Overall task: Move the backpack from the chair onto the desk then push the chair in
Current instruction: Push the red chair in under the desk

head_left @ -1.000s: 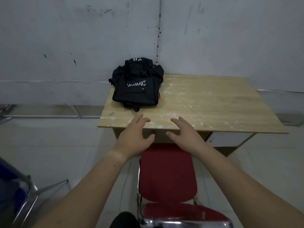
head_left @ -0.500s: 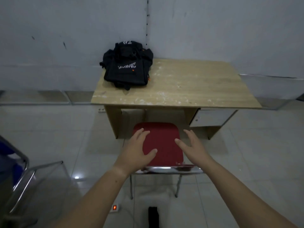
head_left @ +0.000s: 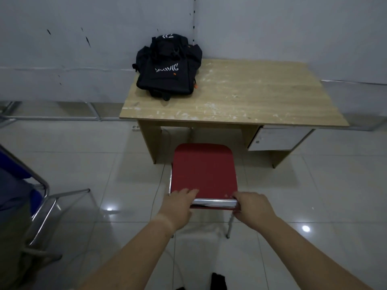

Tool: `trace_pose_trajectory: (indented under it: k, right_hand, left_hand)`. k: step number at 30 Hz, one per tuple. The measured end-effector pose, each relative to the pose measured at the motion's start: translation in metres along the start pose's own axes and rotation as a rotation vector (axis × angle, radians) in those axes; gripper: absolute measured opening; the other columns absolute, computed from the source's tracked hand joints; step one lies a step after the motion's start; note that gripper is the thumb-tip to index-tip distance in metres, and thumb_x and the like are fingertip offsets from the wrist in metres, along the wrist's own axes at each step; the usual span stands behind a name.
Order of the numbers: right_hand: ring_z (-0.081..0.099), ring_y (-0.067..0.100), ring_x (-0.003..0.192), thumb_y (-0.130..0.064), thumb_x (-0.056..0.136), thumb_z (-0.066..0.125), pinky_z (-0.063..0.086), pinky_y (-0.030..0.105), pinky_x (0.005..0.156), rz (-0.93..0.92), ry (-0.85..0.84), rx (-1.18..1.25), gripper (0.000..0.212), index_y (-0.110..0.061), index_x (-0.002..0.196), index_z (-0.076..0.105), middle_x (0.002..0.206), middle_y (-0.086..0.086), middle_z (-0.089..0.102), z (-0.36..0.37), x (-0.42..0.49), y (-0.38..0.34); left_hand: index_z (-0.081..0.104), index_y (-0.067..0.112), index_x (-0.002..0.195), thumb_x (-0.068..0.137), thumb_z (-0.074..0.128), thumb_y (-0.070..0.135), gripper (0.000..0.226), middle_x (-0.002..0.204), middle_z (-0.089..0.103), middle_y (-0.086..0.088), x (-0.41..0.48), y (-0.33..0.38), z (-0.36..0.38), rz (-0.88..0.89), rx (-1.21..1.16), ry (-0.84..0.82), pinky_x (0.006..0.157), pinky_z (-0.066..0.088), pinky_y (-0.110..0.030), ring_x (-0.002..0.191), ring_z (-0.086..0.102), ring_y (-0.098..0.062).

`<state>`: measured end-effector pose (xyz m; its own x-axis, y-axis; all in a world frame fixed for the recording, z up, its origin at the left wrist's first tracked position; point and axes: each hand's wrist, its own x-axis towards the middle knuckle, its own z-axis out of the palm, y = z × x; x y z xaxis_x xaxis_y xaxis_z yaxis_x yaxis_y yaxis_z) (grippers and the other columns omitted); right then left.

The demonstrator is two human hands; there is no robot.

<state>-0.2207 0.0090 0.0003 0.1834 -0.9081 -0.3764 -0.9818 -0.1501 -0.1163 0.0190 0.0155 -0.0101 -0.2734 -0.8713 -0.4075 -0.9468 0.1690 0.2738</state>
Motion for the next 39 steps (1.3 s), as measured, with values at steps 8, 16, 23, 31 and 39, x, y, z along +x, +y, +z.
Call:
trace_pose_trajectory:
  k: [8,16,23,31,39]
  right_hand:
    - [0.065,0.024,0.086,-0.005,0.079,0.054,0.040,0.031,0.065,-0.022,-0.012,-0.106,0.028,-0.023,0.100,0.061,0.094,0.002,0.071,0.008,0.020,0.002]
    - [0.066,0.021,0.079,-0.002,0.070,0.055,0.049,0.032,0.067,-0.045,0.092,-0.001,0.039,-0.029,0.098,0.062,0.087,-0.005,0.069,0.026,0.023,0.009]
    - [0.063,0.014,0.071,-0.003,0.069,0.060,0.050,0.030,0.063,-0.016,0.146,-0.027,0.042,-0.033,0.098,0.064,0.080,-0.009,0.068,0.029,0.034,0.012]
    - [0.063,0.015,0.067,-0.002,0.067,0.065,0.051,0.031,0.057,0.002,0.127,-0.007,0.041,-0.033,0.094,0.065,0.076,-0.009,0.069,0.017,0.063,0.017]
    - [0.064,0.017,0.088,-0.002,0.075,0.055,0.043,0.030,0.067,-0.050,0.104,0.032,0.041,-0.028,0.106,0.061,0.097,-0.007,0.069,-0.013,0.109,0.023]
  left_hand:
    - [0.060,0.019,0.102,0.079,0.047,-0.001,0.032,0.096,0.068,-0.003,0.010,-0.004,0.005,0.017,0.009,0.095,0.075,0.053,-0.037,0.087,0.064,-0.023]
    - [0.060,0.021,0.106,0.075,0.047,-0.004,0.042,0.096,0.067,0.001,0.013,-0.008,0.011,0.043,-0.018,0.149,0.074,0.049,-0.033,0.087,0.065,-0.021]
    - [0.059,0.020,0.105,0.075,0.051,-0.005,0.040,0.099,0.067,-0.001,0.023,-0.013,0.009,0.055,0.001,0.166,0.073,0.047,-0.033,0.089,0.063,-0.021]
    - [0.060,0.018,0.106,0.079,0.049,-0.004,0.037,0.102,0.067,-0.003,0.052,-0.018,-0.008,0.066,-0.015,0.196,0.078,0.050,-0.035,0.093,0.063,-0.023]
    - [0.062,0.018,0.109,0.082,0.049,0.002,0.034,0.104,0.068,-0.004,0.095,-0.022,-0.040,0.041,0.003,0.185,0.080,0.051,-0.035,0.094,0.064,-0.023]
